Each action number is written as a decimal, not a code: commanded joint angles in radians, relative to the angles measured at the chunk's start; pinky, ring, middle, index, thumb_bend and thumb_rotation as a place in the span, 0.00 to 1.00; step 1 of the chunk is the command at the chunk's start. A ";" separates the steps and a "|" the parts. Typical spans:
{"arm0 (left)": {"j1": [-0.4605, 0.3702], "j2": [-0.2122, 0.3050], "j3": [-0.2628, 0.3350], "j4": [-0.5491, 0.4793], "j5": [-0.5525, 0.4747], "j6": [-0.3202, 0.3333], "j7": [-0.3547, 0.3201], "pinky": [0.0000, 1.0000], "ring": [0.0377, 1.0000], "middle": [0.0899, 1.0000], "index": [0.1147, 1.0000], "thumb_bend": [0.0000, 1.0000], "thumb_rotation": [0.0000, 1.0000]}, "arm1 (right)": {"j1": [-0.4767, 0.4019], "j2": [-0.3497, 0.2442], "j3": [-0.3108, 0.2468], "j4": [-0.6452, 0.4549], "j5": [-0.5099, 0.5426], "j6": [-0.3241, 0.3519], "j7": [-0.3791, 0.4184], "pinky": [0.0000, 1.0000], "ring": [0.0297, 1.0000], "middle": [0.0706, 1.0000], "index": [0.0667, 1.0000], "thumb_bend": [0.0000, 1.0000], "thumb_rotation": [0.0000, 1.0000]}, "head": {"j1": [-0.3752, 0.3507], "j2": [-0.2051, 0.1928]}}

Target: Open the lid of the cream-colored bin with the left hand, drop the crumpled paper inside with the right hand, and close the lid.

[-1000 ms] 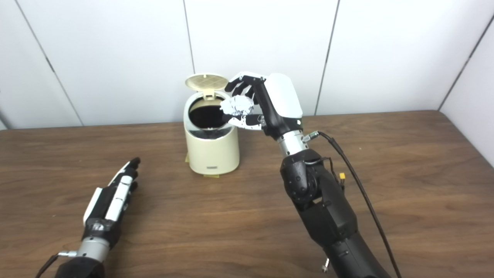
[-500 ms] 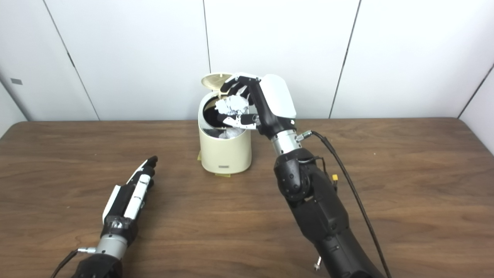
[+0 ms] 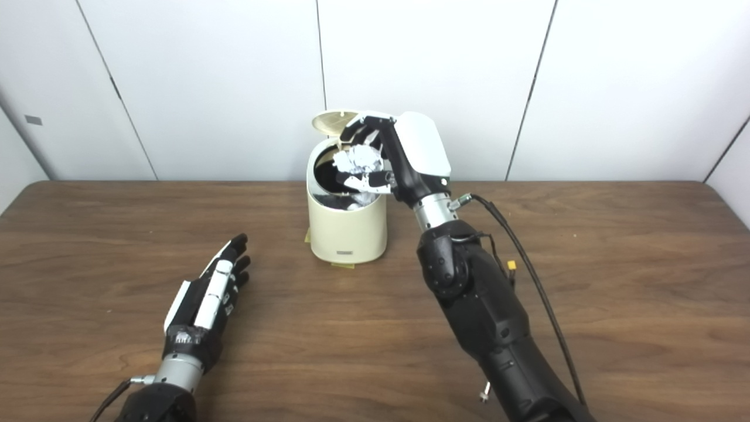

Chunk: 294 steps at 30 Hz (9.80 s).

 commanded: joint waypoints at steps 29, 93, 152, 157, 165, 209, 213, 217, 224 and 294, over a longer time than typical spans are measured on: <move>-0.022 -0.018 -0.003 -0.020 0.005 -0.057 0.017 0.98 0.93 0.89 1.00 0.57 0.65 | -0.072 -0.007 0.026 -0.010 0.022 0.106 0.101 0.46 0.52 0.58 0.46 0.52 0.14 | 0.019 -0.005; -0.031 -0.023 -0.022 0.012 0.035 -0.085 0.035 0.97 0.92 0.88 0.96 0.58 0.66 | -0.054 -0.030 0.009 -0.087 0.073 0.032 0.076 0.50 0.63 0.69 0.67 0.97 0.14 | 0.026 0.006; -0.456 0.076 0.038 0.203 0.018 0.062 0.046 0.95 0.95 0.95 0.97 0.51 0.82 | 0.369 0.055 -0.469 -0.503 0.878 0.514 0.307 0.72 0.84 0.85 0.84 0.58 0.63 | 0.000 -0.014; -0.581 0.099 0.021 0.270 0.022 0.081 0.036 0.96 0.95 0.94 0.95 0.52 0.78 | 0.424 0.080 -0.503 -0.548 1.010 0.564 0.313 0.87 0.95 0.95 0.92 0.59 0.78 | -0.002 -0.014; -0.700 0.109 -0.013 0.336 0.055 0.106 0.025 0.93 0.93 0.91 0.90 0.53 0.78 | 0.481 0.054 -0.420 -0.537 0.909 0.530 0.271 0.95 0.96 0.96 0.93 0.58 0.92 | 0.000 -0.017; -0.769 0.370 -0.554 0.261 0.986 -0.205 -0.153 0.87 0.91 0.83 0.55 0.51 1.00 | 0.567 -0.093 -0.107 -0.395 0.089 0.197 0.081 0.81 0.90 0.92 1.00 0.50 0.98 | -0.030 -0.013; -0.750 0.369 -0.571 0.269 1.059 -0.237 -0.164 0.90 0.91 0.82 0.55 0.50 0.95 | 0.560 -0.118 -0.083 -0.387 0.023 0.183 0.072 0.83 0.93 0.93 1.00 0.54 1.00 | -0.032 -0.011; -0.721 0.361 -0.572 0.301 1.110 -0.280 -0.124 0.90 0.90 0.81 0.52 0.51 0.89 | 0.562 -0.117 -0.081 -0.396 0.009 0.181 0.082 0.85 0.97 0.97 1.00 0.55 0.99 | -0.029 -0.008; -0.666 0.363 -0.575 0.304 1.174 -0.292 -0.143 0.93 0.92 0.84 0.54 0.52 0.95 | 0.566 -0.115 -0.088 -0.405 0.008 0.178 0.084 0.83 0.98 0.98 1.00 0.55 1.00 | -0.032 -0.002; 0.016 0.008 -0.009 0.024 0.211 -0.218 0.045 1.00 1.00 1.00 1.00 0.52 0.98 | 0.527 0.096 -0.306 -0.577 0.606 0.349 0.268 0.82 0.92 0.94 0.96 0.48 1.00 | 0.005 0.021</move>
